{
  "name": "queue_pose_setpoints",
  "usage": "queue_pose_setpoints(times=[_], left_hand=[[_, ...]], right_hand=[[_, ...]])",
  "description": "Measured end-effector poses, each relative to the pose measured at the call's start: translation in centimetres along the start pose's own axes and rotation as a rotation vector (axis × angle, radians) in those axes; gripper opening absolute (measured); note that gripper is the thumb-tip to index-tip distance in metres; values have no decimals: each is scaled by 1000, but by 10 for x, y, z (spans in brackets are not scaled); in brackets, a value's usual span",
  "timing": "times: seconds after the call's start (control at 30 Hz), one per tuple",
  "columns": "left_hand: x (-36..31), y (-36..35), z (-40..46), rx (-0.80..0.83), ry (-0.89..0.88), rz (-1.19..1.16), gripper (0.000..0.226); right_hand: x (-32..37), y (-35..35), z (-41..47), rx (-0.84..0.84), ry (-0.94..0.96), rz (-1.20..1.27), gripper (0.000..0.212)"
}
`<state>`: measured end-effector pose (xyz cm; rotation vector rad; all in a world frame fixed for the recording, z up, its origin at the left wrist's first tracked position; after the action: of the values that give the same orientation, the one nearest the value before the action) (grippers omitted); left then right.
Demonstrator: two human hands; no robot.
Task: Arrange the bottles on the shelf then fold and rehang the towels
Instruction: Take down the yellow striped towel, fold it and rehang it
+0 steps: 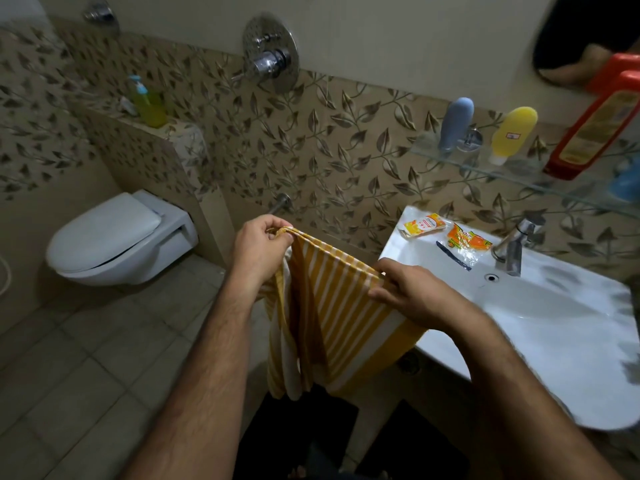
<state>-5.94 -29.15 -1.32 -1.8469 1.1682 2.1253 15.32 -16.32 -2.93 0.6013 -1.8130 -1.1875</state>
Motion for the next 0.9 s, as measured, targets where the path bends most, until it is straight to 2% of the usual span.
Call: queue_pose_setpoints(times=[0.13, 0.3, 0.4, 0.57, 0.67, 0.73, 0.8, 0.9], left_hand=[[4, 2, 1, -3, 16, 16, 8], [8, 3, 2, -10, 29, 69, 7], [16, 2, 4, -4, 54, 103, 6], [39, -5, 9, 68, 114, 124, 6], [51, -10, 8, 133, 146, 158, 5], [56, -14, 5, 172, 170, 140, 12], [58, -19, 2, 217, 171, 84, 33], [50, -30, -7, 322, 133, -126, 51]], right_hand=[[-2, 7, 3, -95, 4, -30, 19], [-8, 12, 5, -62, -27, -57, 32], [-14, 17, 3, -48, -45, 12, 34], [-10, 33, 3, -186, -39, 250, 15], [0, 40, 10, -291, -29, 277, 11], [6, 43, 15, -336, -19, 270, 13], [11, 44, 20, -345, -8, 230, 18], [21, 45, 27, -324, 25, 89, 16]])
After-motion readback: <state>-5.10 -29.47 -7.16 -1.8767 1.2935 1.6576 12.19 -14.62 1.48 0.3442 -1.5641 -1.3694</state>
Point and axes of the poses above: each hand's wrist, its own z-axis towards the middle knuckle, its own y-axis out of the back of the hand, x = y × z, the point moved 6 cm from there along z, towards the middle knuckle, and after that the axes turned 2 degrees about -z, right-handed, at the moved point
